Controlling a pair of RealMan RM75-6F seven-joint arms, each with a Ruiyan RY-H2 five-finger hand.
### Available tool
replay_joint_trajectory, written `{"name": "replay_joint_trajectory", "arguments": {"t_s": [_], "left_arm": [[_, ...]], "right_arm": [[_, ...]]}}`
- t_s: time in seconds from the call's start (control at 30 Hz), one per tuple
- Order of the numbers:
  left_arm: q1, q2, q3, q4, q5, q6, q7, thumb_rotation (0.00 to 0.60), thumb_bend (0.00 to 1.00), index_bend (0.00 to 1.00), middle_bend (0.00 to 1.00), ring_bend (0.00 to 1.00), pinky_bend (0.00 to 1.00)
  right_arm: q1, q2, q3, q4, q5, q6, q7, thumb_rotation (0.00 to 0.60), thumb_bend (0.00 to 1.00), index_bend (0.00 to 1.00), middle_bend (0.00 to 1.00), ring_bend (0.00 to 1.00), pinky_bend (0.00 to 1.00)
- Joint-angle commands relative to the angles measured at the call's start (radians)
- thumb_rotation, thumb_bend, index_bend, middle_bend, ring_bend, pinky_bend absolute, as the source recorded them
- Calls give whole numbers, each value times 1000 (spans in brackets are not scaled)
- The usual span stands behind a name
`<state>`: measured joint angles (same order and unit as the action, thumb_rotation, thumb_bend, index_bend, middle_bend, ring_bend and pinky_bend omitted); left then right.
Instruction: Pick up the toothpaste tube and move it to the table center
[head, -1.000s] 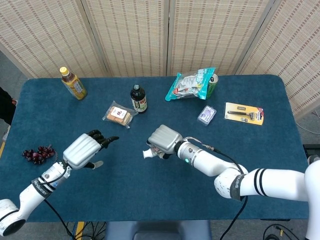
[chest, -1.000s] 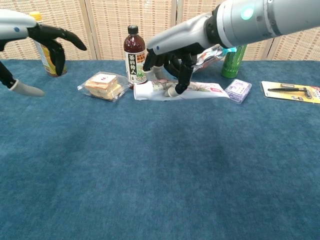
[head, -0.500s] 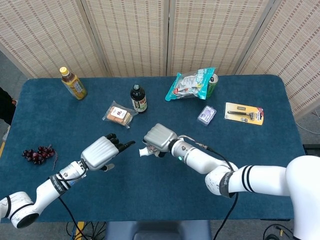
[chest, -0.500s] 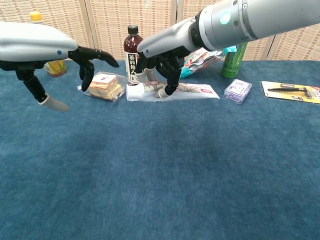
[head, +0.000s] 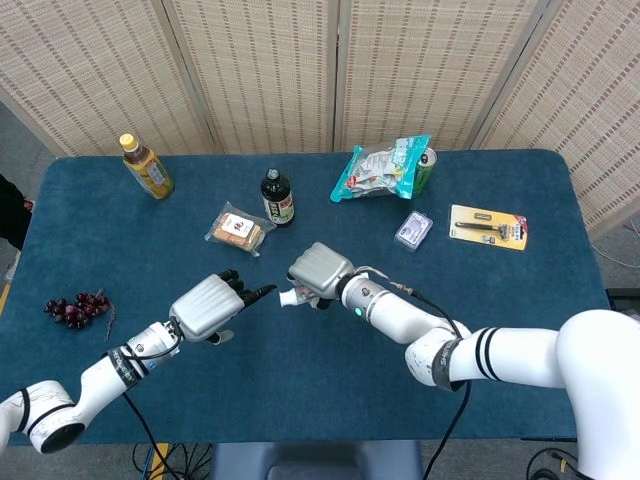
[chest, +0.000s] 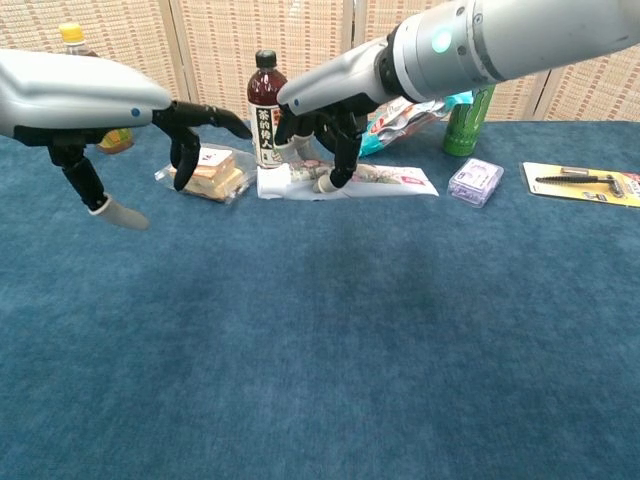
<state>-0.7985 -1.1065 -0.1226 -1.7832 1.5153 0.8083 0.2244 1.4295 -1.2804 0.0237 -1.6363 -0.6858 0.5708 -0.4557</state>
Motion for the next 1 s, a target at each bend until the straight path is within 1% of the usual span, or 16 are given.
{"name": "replay_joint_trajectory", "arguments": {"t_s": [0.03,0.63,1.0], "left_arm": [[-8,-8,4,5,-9,-7,7,600,175,98,453,351,224],[-40,-25,22,4,-29,-21,36,600,175,109,453,351,223],[-52,-40,42,20,-38,-31,59,600,175,109,452,351,223]], "right_arm": [[3,-3,1,1,-1,5,5,600,1000,787,726,605,499],[26,-26,-17,27,17,12,10,600,1000,791,728,613,500],[36,-35,-24,29,19,14,13,600,1000,803,735,621,499]]}}
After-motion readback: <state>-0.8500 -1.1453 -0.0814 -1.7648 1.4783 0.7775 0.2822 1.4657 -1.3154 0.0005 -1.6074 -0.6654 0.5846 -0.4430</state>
